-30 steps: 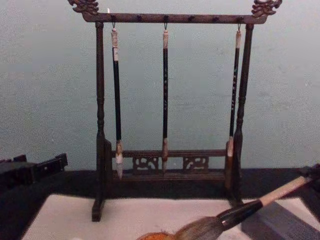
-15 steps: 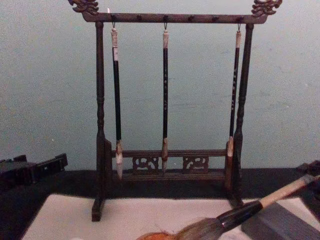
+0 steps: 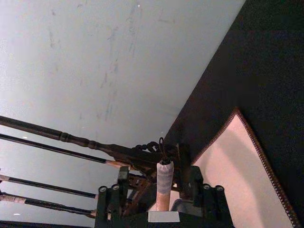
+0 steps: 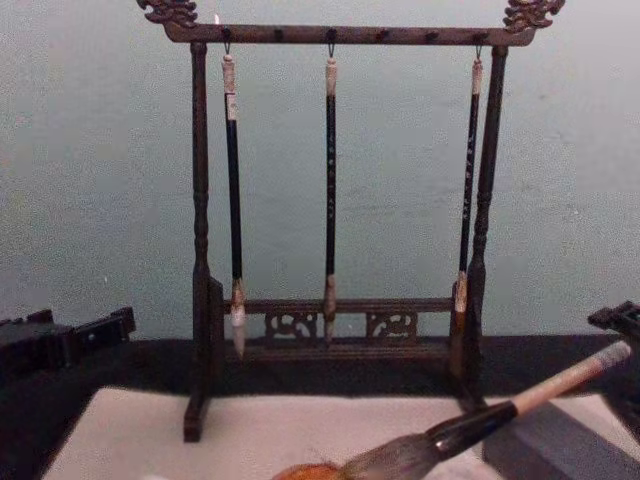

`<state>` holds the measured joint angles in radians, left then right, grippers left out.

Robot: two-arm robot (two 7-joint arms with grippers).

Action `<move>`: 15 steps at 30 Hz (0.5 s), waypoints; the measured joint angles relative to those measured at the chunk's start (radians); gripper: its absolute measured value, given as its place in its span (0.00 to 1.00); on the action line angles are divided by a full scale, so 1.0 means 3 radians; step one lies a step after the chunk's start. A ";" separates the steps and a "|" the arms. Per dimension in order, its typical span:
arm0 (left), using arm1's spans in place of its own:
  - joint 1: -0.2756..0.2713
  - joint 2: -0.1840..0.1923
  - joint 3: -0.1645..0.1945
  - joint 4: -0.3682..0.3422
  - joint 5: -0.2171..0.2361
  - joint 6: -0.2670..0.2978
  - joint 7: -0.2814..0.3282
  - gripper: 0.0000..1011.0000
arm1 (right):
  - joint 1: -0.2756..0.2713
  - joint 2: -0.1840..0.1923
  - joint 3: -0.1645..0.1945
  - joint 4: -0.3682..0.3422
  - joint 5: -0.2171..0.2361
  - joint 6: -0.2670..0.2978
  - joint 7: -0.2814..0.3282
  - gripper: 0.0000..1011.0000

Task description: Pick up the brush from the inkstone, write on the paper, then place the brush back to its original position.

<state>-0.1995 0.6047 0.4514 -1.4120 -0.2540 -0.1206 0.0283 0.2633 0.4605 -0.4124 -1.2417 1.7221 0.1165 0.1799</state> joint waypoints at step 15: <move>0.0000 0.0000 0.0000 0.0000 0.0000 0.0000 0.0000 0.99 | 0.0000 0.0000 0.0000 0.0000 -0.0002 0.0000 -0.0001 1.00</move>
<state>-0.1995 0.6047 0.4514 -1.4120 -0.2539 -0.1206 0.0283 0.2633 0.4605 -0.4124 -1.2417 1.7215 0.1164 0.1797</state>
